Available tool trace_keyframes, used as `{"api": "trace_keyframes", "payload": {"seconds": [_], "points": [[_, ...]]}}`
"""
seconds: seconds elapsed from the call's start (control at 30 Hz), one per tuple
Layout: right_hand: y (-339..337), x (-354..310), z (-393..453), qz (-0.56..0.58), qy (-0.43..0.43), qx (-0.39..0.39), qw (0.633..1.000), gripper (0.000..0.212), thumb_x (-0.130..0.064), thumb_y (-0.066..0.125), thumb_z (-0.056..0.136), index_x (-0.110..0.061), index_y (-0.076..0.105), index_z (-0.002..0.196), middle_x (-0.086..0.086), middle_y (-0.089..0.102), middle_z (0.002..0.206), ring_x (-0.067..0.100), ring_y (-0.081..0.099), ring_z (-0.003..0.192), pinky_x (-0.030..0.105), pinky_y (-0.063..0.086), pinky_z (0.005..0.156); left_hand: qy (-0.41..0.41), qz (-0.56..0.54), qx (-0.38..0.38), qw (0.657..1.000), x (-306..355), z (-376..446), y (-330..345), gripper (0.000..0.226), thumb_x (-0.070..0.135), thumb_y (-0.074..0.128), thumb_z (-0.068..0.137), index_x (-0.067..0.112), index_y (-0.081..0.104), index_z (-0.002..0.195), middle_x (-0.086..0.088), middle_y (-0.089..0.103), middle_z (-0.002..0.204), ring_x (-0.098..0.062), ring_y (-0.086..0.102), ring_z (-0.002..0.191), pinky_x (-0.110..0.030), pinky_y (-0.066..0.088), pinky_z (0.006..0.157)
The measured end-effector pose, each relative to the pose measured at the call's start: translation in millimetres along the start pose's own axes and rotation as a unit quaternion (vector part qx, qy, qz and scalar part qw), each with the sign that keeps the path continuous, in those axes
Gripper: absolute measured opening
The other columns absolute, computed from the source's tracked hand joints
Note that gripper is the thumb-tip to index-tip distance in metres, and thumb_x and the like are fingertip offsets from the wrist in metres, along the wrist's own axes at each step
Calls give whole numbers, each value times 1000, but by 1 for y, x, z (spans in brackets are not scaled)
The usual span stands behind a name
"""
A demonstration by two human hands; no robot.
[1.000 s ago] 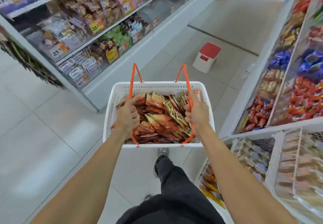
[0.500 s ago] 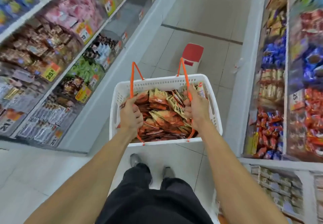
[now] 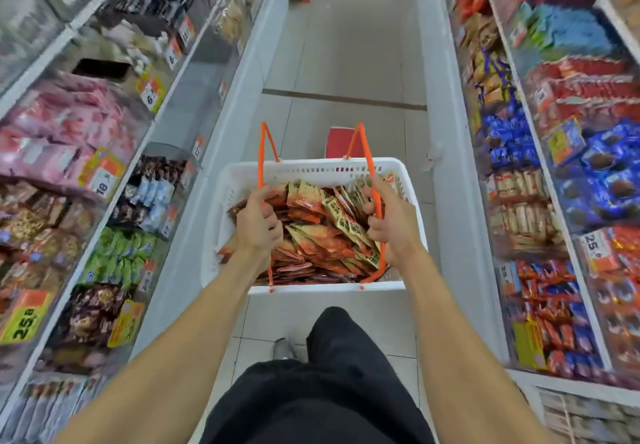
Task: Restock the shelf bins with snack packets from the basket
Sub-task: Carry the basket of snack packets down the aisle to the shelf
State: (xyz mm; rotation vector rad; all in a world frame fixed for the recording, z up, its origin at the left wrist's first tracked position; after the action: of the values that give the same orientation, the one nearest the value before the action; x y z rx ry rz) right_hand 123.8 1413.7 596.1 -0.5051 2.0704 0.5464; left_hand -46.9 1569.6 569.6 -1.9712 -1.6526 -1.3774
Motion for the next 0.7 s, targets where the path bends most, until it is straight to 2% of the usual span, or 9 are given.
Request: {"api": "trace_keyframes", "payload": {"seconds": [0.2,0.37,0.43,0.5,0.6,0.67,0.7], "points": [[33,-36,103,30,-9,-8,999,30,-50,62,93,-20,62,94,-2,41,66,8,24,49,18,19,38,-21,47,-11,999,60,115,17,63,45,44,100,27,55,41,11,15,41,-4,14,28,-14,12,29],[51,-58,217,42,5,-13,999,45,-63,66,84,-21,62,97,-2,34,66,7,21,47,18,18,36,-38,84,31,995,84,212,36,52,49,51,95,27,27,54,10,15,42,-7,13,28,-15,7,33],[59,-73,252,47,6,-12,999,51,-67,69,77,-21,65,100,-3,33,66,7,20,48,19,16,37,-36,93,46,994,99,243,45,51,49,52,95,27,24,59,10,15,41,-7,14,27,-13,9,32],[69,-91,284,60,8,-18,998,48,-66,69,78,-22,65,97,-3,32,67,7,19,47,20,15,37,-36,97,55,993,118,271,57,50,47,52,96,27,25,60,9,15,42,-7,14,28,-13,8,33],[85,-120,327,80,14,-30,996,34,-55,65,89,-21,64,96,-2,29,67,7,18,47,19,13,37,-33,95,63,993,150,312,71,50,42,53,96,27,33,54,10,16,43,-7,15,29,-15,7,34],[98,-139,356,78,11,-35,996,28,-50,64,92,-21,64,95,-2,28,67,7,18,49,20,12,39,-31,104,63,992,171,341,80,49,43,52,96,29,27,56,9,16,44,-7,16,30,-16,7,35],[104,-148,371,74,8,-37,996,27,-49,65,91,-22,64,93,-2,28,66,8,18,49,21,12,39,-32,109,57,992,180,358,84,43,43,51,96,27,51,57,9,17,46,-7,16,31,-16,8,34]]}}
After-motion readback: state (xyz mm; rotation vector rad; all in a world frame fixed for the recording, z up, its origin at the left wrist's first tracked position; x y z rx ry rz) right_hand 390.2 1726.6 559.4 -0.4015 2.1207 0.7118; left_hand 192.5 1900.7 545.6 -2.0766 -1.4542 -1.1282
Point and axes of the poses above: each hand's wrist, its own z-axis towards the middle knuckle, its own y-axis out of the palm, x = y × z, the point moved 9 cm from there along z, towards the middle knuckle
